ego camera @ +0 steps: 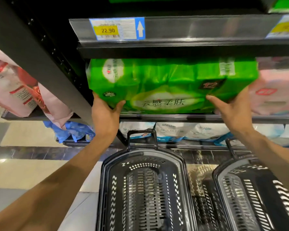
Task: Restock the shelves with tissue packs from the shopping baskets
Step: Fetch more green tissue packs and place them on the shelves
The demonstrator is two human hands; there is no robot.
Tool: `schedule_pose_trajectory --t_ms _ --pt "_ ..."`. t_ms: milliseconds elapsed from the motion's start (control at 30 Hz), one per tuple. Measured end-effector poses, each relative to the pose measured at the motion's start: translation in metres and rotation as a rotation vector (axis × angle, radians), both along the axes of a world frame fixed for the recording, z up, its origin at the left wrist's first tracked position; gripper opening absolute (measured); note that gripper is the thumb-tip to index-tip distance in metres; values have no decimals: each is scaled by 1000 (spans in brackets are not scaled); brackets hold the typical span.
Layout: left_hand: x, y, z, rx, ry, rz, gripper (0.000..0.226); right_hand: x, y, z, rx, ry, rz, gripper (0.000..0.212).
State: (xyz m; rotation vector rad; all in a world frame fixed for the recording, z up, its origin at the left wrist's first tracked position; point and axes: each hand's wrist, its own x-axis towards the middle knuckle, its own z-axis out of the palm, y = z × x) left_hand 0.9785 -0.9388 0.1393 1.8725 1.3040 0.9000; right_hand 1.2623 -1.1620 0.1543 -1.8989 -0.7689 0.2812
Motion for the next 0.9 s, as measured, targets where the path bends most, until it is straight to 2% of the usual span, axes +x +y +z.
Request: schedule_pose_trajectory --t_ms 100,267,367,467,533,733,900 --pt "12 5 0 1 2 30 84 10 6 -10 -17 -13 -13 84" --pt "14 -3 -9 28 -48 -13 93 19 12 -28 -74 139 -31 93" --pt "9 -22 -20 -21 -62 -15 98 20 18 -30 -34 196 -48 84" --pt "9 -42 -29 -82 -85 -36 95 9 18 -39 -19 221 -59 98" --pt "20 -47 -30 -142 -85 -61 102 3 18 -49 -30 221 -55 107" --pt "62 -40 -28 -270 -66 -84 130 0 45 -75 -34 198 -236 108" --pt "89 -13 -34 -333 -72 -50 128 7 62 -87 -6 235 -293 108"
